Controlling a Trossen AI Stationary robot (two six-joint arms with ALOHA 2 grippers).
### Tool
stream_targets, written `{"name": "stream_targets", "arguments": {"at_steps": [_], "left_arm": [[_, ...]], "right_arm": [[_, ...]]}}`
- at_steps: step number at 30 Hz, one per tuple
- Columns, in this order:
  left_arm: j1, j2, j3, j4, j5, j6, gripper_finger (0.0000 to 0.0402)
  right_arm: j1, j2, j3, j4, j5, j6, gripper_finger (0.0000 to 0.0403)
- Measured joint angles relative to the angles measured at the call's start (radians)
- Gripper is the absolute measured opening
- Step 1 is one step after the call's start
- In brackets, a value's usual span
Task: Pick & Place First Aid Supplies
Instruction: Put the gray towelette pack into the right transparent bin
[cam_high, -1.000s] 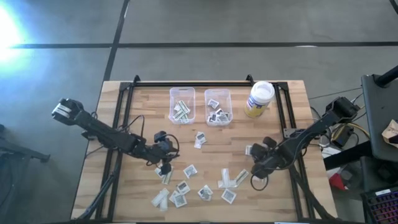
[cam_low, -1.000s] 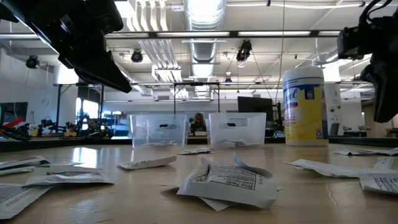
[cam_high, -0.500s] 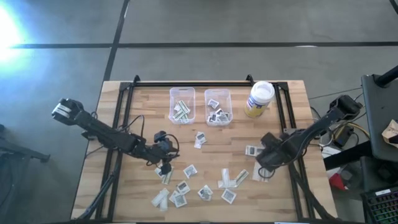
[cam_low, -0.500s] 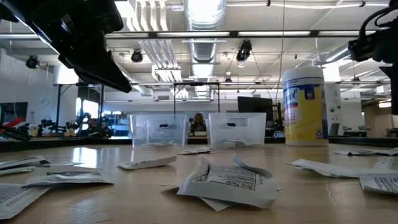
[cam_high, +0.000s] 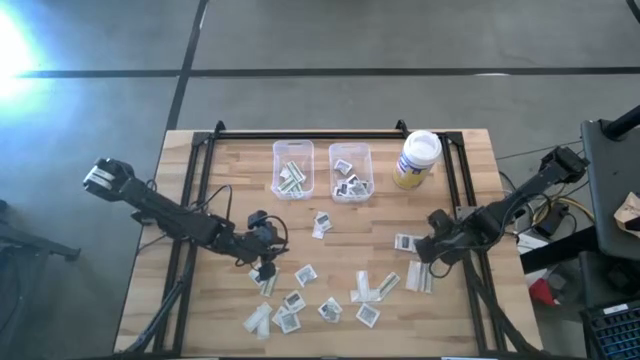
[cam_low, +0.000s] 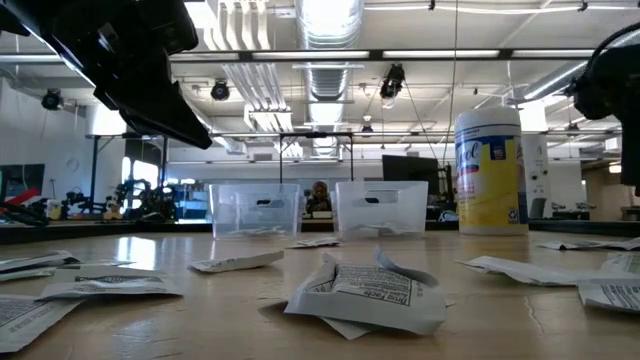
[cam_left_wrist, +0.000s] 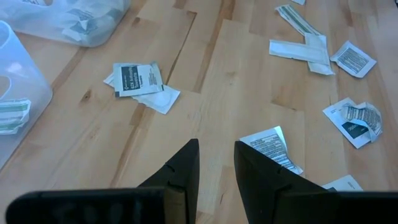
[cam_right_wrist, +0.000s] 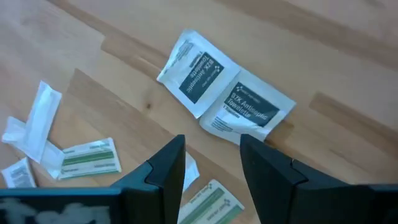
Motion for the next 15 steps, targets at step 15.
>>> {"name": "stream_targets", "arguments": {"at_steps": [15], "left_arm": [[0.000,0.000,0.000,0.000,0.000,-0.003,0.0094]], "right_arm": [[0.000,-0.042,-0.094,0.036,-0.099,0.082,0.0152]]}}
